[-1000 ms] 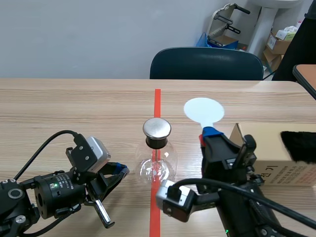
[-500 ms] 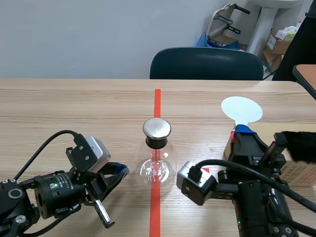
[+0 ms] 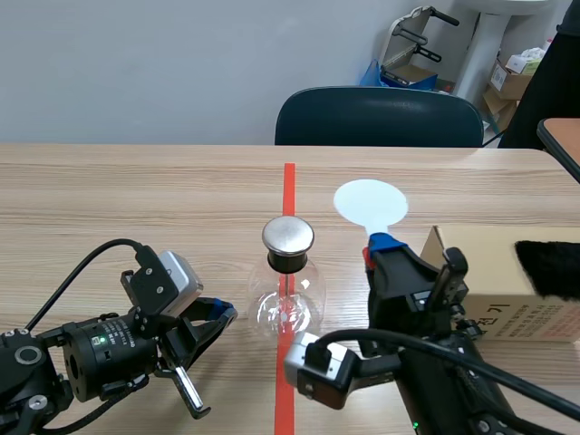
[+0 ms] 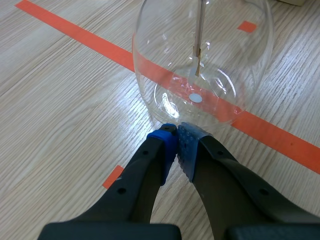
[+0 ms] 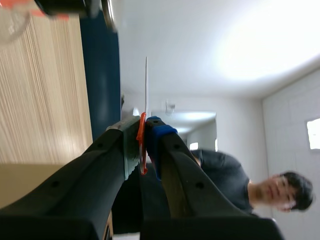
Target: Do the electroscope experiment
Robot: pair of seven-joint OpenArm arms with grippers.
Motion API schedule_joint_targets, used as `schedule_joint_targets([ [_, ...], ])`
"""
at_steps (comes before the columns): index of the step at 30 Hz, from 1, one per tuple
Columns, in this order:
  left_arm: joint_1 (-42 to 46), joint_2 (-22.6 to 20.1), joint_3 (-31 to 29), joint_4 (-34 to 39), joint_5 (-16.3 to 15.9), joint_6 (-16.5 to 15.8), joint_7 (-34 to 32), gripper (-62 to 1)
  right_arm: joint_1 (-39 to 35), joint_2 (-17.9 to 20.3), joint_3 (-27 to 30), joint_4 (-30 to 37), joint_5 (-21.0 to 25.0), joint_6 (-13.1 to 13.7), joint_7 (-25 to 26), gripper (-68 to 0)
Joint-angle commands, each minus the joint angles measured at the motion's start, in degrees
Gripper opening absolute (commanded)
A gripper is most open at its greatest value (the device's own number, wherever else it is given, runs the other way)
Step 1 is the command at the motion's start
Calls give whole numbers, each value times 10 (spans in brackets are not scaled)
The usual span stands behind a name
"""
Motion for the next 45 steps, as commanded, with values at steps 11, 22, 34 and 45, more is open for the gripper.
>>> schedule_joint_targets([
  [11,-3,3,-2,11,-5,1,-8,-569,8,0,5,4,0,-6,155,-665],
  [22,-3,3,-2,11,-5,1,-8,-569,8,0,5,4,0,-6,193,-665],
  [34,-3,3,-2,11,-5,1,-7,-569,8,0,5,4,0,-6,179,-665],
  [45,-3,3,-2,11,-5,1,-7,-569,8,0,5,4,0,-6,17,-665],
])
